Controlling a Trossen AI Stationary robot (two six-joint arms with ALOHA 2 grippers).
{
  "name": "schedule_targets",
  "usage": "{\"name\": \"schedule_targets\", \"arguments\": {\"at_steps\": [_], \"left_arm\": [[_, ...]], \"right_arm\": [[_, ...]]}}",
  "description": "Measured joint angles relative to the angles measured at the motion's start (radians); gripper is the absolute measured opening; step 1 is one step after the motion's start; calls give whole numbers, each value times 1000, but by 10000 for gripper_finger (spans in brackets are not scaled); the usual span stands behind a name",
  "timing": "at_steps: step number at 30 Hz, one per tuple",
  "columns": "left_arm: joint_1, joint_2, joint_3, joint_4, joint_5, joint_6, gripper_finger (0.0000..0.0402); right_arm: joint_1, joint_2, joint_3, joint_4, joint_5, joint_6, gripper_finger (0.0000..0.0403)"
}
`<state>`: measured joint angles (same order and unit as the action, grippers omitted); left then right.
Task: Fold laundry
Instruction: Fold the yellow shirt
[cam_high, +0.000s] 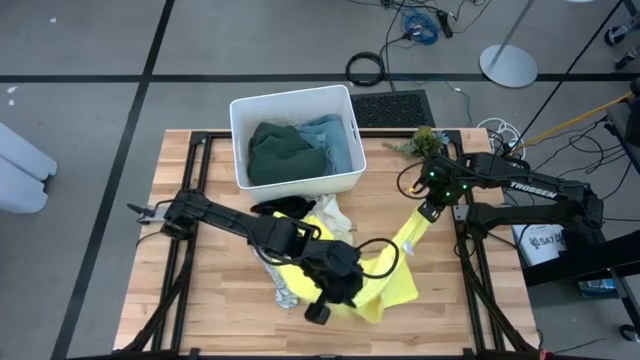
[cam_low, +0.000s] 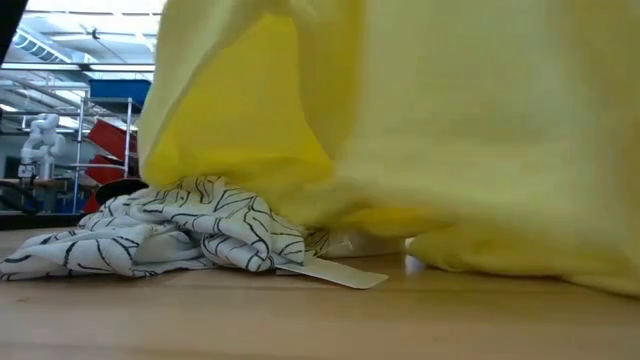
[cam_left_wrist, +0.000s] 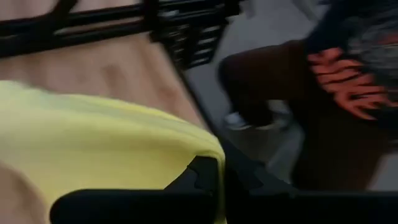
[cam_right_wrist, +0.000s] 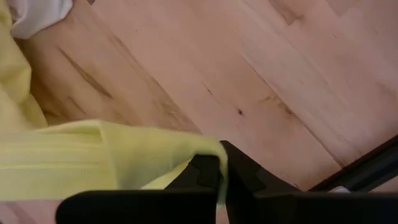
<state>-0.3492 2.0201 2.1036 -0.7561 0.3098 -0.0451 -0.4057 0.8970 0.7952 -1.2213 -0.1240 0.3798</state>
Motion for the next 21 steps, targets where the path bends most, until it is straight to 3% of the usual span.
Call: {"name": "schedule_targets", "arguments": {"at_steps": [3,6,8,17,21], "left_arm": [[3,0,0,-6,-9,-2,10],[15,0,1,-102,-177,-44,21],[33,9,0,-202,-231,-40,40],[131,13,-150,-333,-257,-35,153],[166,14,-212,-250,-246,-30,183]], "right_arm": [[0,0,0,1,-24,-3,0],[0,0,0,0,-33,-2,0],[0,0,0,-2,-34,-2,0],[-1,0,0,-3,-40,1,0],[-1,0,0,-3,-40,1,0]]}}
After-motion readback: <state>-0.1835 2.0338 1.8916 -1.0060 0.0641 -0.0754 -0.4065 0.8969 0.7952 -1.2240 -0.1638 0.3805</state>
